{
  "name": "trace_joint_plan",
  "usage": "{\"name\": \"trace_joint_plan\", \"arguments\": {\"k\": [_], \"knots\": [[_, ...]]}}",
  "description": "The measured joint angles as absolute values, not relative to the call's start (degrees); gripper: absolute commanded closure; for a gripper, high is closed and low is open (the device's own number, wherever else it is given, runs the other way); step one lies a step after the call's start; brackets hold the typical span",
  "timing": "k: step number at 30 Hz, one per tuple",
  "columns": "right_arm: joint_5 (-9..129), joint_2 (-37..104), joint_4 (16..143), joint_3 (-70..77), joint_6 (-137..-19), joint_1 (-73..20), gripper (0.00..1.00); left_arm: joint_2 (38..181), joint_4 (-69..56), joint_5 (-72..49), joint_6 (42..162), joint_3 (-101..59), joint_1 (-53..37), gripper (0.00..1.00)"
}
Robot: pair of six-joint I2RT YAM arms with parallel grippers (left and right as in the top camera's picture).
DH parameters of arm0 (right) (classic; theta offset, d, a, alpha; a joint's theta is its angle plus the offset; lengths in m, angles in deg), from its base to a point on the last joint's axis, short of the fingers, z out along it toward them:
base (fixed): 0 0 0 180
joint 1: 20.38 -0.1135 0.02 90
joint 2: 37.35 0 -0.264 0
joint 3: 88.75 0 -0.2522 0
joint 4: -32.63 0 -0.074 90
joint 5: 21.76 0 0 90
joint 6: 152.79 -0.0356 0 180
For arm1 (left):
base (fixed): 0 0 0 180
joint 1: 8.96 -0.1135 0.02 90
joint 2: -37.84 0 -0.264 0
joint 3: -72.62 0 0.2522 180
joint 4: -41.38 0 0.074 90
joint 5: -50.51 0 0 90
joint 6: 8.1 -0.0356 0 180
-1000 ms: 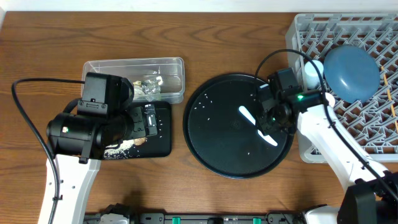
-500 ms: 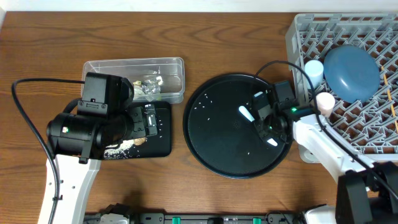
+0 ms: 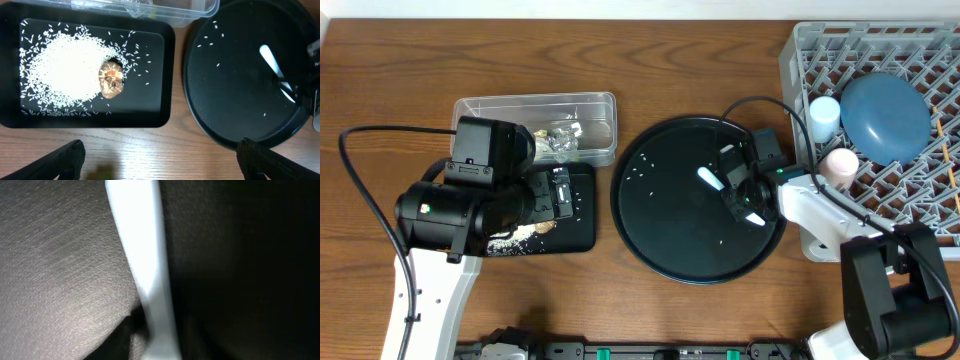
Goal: Sort waste into correct bins and load items into the dishwasher rack
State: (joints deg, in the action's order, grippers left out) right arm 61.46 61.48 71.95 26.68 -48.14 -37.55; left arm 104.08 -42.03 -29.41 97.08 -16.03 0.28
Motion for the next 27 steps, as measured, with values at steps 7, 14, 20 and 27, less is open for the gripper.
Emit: {"name": "trace_joint_plan", "arguments": {"k": [7,14,20,27], "knots": [[60.54,62.16,71.87,25.9,-48.55,-37.55,0.97,104.08,-42.05,-29.43,97.08,-16.03,0.28,0.02],[59.23,61.81,72.5,25.87,-49.78,-37.57,0.99,104.08,-42.05,-29.41,97.08,-16.05,0.28,0.02],[57.06,57.68,78.12,25.2,-51.98,-37.61,0.99,104.08,-42.05,-29.41,97.08,-16.03,0.28,0.02],[57.72,46.79,89.37,20.58,-54.89,-37.04,0.99,104.08,-42.09,-29.41,97.08,-16.03,0.28,0.02]]}}
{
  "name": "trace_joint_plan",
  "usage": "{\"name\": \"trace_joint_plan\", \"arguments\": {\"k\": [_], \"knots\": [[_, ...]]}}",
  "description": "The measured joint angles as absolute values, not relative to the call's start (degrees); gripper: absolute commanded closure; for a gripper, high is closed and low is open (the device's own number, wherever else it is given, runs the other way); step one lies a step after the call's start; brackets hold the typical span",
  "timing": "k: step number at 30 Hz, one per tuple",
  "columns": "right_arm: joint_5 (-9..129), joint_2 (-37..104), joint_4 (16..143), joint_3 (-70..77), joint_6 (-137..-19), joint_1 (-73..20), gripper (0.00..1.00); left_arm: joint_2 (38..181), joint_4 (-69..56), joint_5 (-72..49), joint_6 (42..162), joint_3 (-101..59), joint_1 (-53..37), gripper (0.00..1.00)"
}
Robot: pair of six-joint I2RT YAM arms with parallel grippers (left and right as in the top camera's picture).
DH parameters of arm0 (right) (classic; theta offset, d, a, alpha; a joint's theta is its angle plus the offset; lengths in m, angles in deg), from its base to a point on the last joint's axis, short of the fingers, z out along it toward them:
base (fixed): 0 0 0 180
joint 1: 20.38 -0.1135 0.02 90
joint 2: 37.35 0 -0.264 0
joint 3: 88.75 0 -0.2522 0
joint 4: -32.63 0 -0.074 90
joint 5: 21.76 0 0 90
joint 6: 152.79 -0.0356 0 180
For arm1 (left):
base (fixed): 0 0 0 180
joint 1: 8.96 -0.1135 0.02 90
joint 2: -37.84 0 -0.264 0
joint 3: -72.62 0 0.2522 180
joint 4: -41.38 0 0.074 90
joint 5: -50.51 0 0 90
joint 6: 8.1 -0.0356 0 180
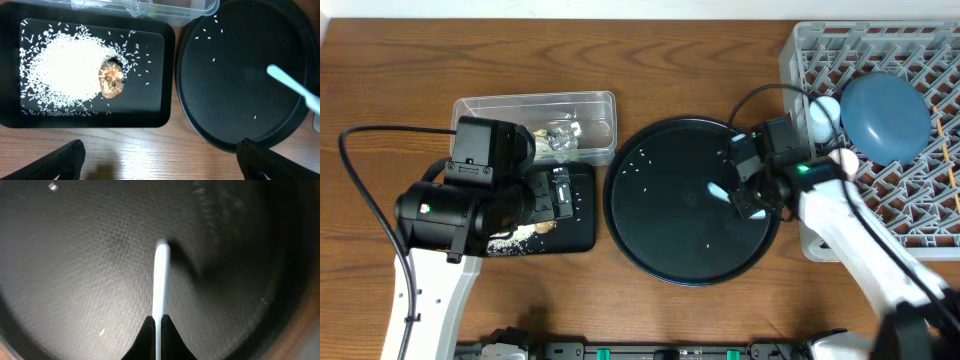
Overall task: Sort waste into correct bins and load items into the dishwasher rack
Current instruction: 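Lift the spoon with the right gripper and carry it right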
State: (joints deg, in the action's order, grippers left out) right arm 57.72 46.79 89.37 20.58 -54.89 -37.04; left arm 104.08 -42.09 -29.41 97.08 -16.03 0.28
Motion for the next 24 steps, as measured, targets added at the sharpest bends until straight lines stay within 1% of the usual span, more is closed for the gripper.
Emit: {"name": "trace_joint_plan", "arguments": {"k": [2,7,14,19,22,24], "knots": [[58.22,43.05,92.32,19.91,-55.35,-35.32,0.99,104.08,-42.03,-29.43,97.05,-16.03,0.28,0.02],[58.88,37.33,94.86,19.88,-55.9,-31.32,0.99,104.08,-42.03,-29.43,97.08,-16.03,0.28,0.02],[55.1,35.95,98.75,19.86,-55.92,-32.0,0.99,104.08,-42.03,-29.41,97.08,-16.03,0.28,0.02],[54.22,38.75,101.9,19.86,-59.83,-35.25,0.73,104.08,-42.05,-29.41,97.08,-16.03,0.28,0.02],[54.07,41.81,101.83,19.86,-61.91,-37.55,0.68,104.08,-42.03,-29.43,97.08,-16.03,0.28,0.02],[54.84,43.99,101.42,19.86,-62.94,-39.12,0.68,104.08,-42.05,-29.43,97.08,-16.03,0.28,0.02]]}}
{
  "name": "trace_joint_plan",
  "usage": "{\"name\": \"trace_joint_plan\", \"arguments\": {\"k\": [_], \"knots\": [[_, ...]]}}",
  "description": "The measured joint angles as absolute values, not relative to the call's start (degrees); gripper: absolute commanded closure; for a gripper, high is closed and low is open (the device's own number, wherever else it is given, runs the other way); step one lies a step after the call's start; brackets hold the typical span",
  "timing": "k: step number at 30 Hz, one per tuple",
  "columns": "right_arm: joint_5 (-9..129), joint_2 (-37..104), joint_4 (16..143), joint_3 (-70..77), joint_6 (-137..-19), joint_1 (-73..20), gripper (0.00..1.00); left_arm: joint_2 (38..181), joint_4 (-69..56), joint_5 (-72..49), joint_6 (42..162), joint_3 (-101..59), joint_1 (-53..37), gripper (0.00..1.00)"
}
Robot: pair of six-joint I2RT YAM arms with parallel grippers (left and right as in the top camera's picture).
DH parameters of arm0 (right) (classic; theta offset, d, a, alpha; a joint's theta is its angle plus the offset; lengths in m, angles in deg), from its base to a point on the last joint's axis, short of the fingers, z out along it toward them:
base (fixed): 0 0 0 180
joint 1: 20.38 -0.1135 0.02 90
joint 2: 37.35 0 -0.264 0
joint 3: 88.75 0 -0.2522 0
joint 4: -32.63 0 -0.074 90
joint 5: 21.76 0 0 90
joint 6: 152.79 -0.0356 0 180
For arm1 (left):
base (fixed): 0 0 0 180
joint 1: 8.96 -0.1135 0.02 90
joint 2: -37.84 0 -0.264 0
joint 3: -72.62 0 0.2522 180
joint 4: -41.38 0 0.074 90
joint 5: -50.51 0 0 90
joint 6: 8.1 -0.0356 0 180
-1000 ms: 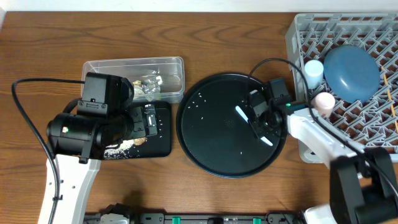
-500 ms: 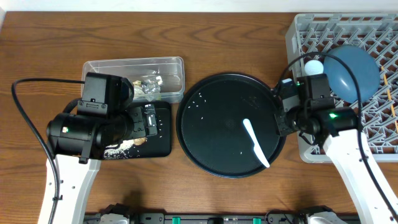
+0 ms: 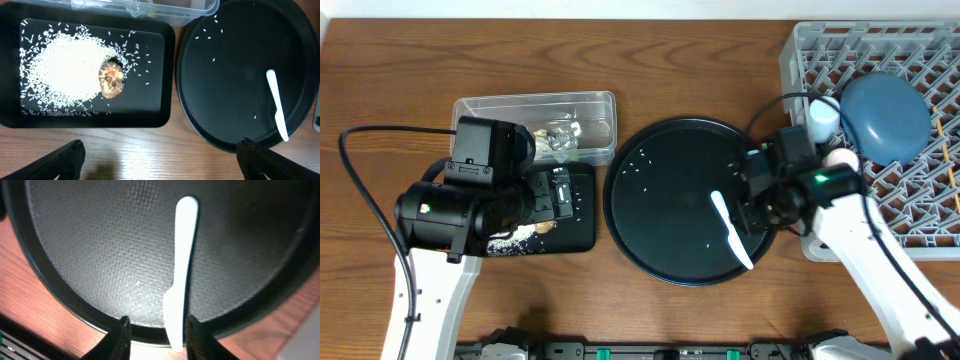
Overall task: Sort waste into correct bins and load items into the dishwasher rack
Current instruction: 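Lift the spoon with the right gripper and carry it right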
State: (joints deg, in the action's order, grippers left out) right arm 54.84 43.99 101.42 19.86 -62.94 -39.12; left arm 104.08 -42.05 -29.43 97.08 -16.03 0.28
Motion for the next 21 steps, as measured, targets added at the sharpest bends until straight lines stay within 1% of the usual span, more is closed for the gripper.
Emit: {"name": "trace_joint_plan", "arguments": {"k": [10,21], "knots": [[64.23,55.25,98.27,19.86,-69.95,-43.89,0.68,104.08,-42.05,-29.41,97.05,-16.03,0.28,0.02],[66.33,64.3,94.58,19.86,-72.03,-45.77,0.72,104.08,-42.05,-29.41,97.08,-16.03,0.28,0.02]]}}
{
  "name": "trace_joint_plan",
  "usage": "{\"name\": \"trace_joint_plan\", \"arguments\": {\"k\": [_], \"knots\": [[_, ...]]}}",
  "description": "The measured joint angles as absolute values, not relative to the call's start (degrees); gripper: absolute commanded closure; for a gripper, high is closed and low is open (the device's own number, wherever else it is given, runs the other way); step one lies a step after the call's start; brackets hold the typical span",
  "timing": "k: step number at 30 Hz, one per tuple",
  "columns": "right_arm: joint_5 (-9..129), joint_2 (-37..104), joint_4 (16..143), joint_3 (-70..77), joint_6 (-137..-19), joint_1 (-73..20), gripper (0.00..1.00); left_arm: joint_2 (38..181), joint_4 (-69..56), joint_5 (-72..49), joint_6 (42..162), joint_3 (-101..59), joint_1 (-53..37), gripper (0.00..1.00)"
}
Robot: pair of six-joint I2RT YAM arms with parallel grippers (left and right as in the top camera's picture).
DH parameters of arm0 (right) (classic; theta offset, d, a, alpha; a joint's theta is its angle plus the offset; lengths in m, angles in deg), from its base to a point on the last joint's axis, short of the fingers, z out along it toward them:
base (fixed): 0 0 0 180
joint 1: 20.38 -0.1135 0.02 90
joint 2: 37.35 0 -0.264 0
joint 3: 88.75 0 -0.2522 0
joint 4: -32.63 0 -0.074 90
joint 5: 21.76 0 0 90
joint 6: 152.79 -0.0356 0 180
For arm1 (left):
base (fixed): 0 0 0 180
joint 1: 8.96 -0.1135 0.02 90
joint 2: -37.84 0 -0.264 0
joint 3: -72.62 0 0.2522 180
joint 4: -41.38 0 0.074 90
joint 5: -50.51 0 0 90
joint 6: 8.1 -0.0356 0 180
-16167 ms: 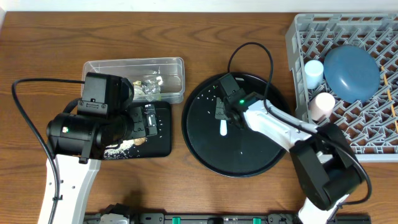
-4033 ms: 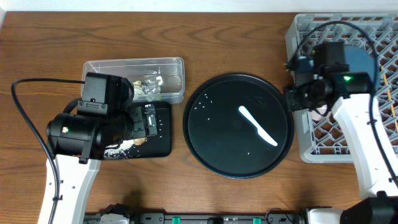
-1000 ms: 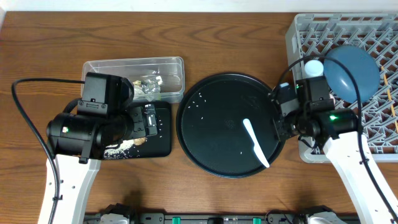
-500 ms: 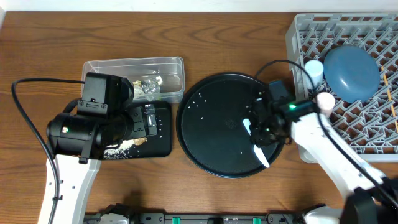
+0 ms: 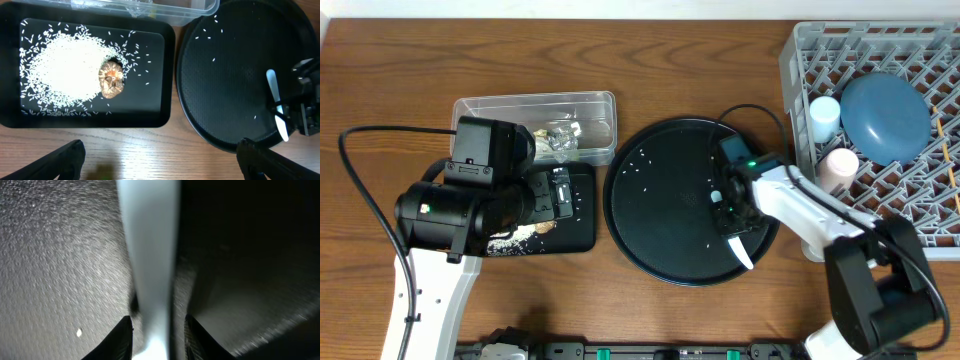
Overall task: Sort waste into correct bins and load items into the dishwasher rack
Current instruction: 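Lift the spoon with the right gripper and carry it right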
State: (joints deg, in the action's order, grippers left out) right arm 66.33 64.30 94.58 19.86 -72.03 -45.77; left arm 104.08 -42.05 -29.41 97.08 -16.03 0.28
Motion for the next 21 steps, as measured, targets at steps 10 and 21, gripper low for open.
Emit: {"name": "trace_joint_plan", "arguments": {"k": [10,21], "knots": [[65.65,64.65,93.83,19.49,-72.86,-46.12,0.99,104.08,-42.03,-29.41,97.08,-16.05,0.28,0.02],[63.95,64.54,95.67,17.02,-72.86,-46.12,0.99,104.08,-42.05,-29.41,97.08,-16.03,0.28,0.02]]}}
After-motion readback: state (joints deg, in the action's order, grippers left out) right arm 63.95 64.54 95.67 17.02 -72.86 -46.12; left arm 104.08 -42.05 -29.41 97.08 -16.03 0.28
